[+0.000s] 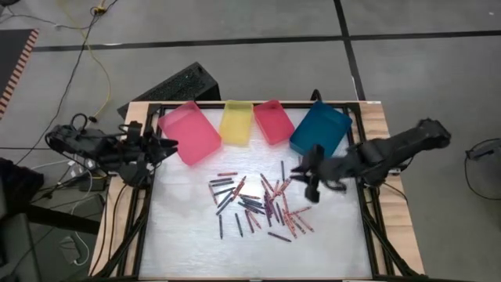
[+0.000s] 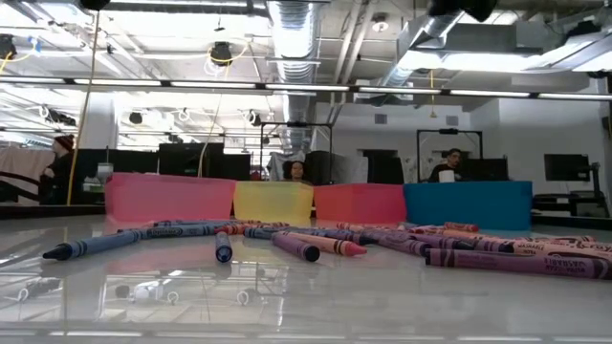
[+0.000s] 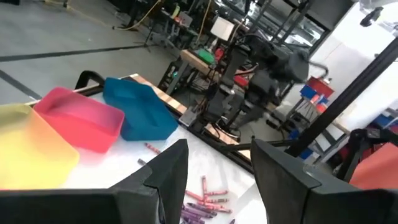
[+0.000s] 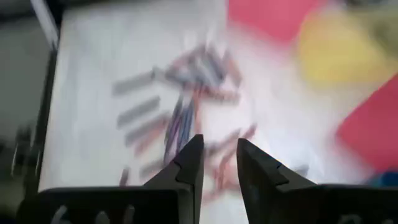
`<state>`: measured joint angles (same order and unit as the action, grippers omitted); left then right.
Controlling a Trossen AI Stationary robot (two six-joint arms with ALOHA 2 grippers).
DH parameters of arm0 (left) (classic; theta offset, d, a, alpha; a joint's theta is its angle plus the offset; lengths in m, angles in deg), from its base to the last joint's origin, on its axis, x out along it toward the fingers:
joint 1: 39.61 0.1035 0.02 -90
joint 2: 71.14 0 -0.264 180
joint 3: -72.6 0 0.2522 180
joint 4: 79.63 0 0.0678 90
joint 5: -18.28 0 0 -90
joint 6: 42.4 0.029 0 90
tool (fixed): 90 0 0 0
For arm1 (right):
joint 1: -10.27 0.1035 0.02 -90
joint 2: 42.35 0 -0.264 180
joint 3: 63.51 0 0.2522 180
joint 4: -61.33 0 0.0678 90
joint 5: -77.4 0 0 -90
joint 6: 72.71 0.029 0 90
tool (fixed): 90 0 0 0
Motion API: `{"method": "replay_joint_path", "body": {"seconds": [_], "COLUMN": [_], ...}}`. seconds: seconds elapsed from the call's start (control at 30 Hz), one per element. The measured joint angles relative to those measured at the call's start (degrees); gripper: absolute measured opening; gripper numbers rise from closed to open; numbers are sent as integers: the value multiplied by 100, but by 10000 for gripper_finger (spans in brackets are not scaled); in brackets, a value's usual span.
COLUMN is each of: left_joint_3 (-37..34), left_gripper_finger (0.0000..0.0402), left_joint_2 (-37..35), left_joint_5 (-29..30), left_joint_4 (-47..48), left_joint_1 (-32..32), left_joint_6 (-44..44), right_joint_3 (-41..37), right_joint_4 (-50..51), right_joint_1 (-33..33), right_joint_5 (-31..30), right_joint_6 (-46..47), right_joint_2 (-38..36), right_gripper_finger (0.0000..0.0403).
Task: Sort crayons
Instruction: Put the pink crayon into the blue bin
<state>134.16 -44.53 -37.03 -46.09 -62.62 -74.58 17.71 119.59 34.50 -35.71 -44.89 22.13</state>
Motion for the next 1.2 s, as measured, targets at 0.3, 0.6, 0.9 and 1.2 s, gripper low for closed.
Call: {"method": "replay_joint_path", "body": {"seconds": [0.3,0.6,0.9,1.2], "left_joint_3": [43,43,43,43], "left_gripper_finger": [164,164,165,165], "left_joint_2": [0,0,0,2], "left_joint_5": [16,262,468,622], "left_joint_4": [260,534,535,795], "left_joint_1": [0,0,1,0], "left_joint_6": [6,131,369,371], "right_joint_3": [433,437,437,375], "right_joint_4": [1272,1750,1723,1280], "right_joint_1": [827,1055,976,744], "right_joint_5": [237,1170,1264,1126], "right_joint_6": [1136,1482,231,-719], "right_joint_2": [1148,2081,2783,3328], "right_gripper_finger": [98,151,245,245]}}
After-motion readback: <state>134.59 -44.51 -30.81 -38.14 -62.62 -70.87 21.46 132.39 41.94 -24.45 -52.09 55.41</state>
